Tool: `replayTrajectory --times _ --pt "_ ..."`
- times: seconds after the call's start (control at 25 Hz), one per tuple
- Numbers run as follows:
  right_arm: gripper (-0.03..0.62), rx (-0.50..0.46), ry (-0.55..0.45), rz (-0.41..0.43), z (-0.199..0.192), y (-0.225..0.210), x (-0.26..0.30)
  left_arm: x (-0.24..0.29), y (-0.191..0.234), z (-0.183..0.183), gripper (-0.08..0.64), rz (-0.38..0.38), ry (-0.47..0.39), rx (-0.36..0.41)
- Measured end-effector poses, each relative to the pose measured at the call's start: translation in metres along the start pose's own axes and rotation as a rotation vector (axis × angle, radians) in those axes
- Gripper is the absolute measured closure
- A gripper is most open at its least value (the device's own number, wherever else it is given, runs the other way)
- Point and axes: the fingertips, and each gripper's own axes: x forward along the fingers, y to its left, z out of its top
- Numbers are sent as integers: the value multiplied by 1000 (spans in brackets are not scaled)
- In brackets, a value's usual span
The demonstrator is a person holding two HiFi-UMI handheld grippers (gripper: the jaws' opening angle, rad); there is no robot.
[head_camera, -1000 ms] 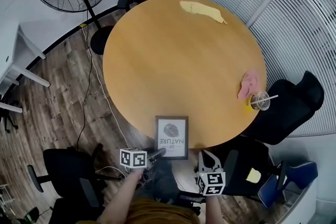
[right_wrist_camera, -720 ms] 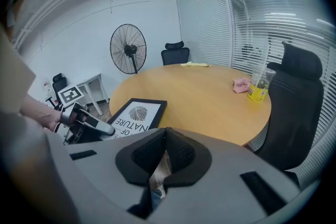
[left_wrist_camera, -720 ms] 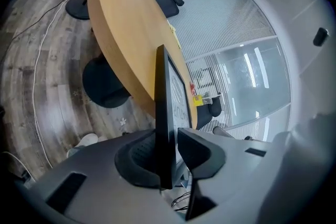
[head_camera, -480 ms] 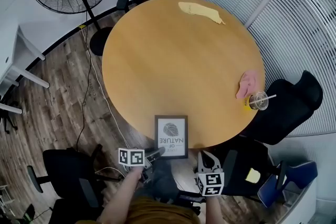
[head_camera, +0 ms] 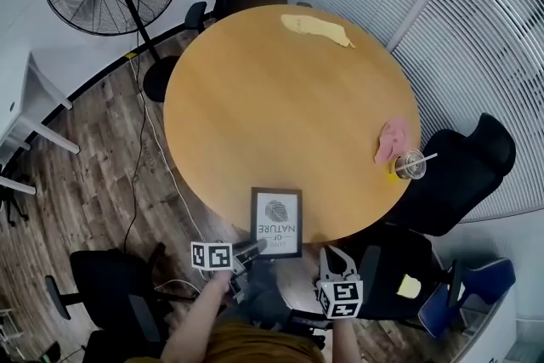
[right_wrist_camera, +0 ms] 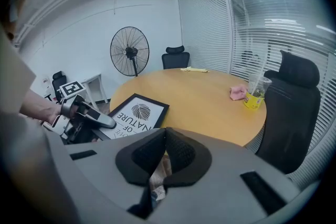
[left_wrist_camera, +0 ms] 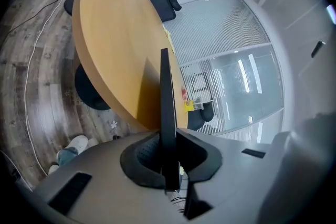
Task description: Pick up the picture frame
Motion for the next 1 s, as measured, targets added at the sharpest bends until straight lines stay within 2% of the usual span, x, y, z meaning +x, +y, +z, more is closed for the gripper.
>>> replayTrajectory --times 0.68,1.0 --pt "580 -8 -57 -2 16 6 -17 -10 -33 5 508 -43 -41 37" --pt "580 -34 -89 9 28 22 -24 -32 -43 15 508 2 -93 112"
